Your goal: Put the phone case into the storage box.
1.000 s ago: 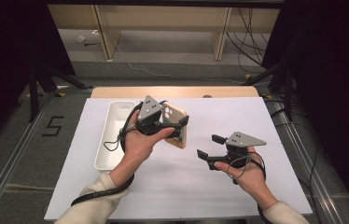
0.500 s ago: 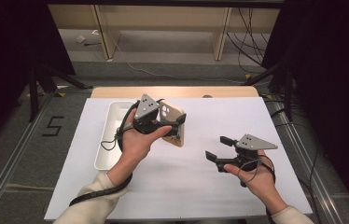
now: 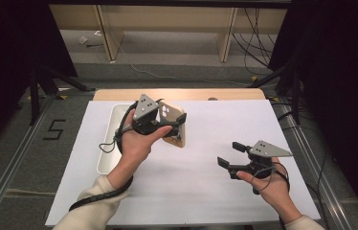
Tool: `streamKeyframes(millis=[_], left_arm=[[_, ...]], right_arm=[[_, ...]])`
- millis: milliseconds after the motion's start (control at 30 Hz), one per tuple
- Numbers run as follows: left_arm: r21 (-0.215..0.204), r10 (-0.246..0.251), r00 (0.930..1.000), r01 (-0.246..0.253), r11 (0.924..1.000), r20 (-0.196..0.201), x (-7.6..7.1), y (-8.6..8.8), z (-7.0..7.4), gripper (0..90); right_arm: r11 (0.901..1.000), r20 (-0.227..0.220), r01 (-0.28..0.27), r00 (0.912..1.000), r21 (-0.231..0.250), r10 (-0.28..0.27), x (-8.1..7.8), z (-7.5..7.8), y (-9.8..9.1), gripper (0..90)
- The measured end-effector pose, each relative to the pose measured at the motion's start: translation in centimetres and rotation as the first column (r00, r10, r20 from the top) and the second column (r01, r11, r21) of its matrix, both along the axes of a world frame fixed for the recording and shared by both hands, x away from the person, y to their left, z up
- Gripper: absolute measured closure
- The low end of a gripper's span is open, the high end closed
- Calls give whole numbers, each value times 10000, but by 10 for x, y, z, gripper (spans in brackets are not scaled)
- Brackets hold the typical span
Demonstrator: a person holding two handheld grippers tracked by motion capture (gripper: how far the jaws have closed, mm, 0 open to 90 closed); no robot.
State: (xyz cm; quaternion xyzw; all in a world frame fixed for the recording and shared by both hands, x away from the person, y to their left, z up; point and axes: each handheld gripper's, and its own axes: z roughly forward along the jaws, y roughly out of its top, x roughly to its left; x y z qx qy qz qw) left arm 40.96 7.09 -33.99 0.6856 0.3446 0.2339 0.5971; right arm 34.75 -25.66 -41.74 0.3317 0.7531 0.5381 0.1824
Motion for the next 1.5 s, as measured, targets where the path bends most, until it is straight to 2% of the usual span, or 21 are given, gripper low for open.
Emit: streamKeyframes(millis=[567,933,1500], left_arm=[[58,460,9988,-461,9989,180,4,14,7,111],[-59,734,9971,-733,9973,219,5,23,13,111],[-171,1055,9941,-1051,9943,239,9,38,17,111]], right_arm=[[9996,4,268,9996,-81,-268,-4,-4,-12,190],[9991,12,419,9991,-95,-419,-6,-6,-19,189],[9987,-2,498,9988,-137,-498,-6,-8,-21,189]])
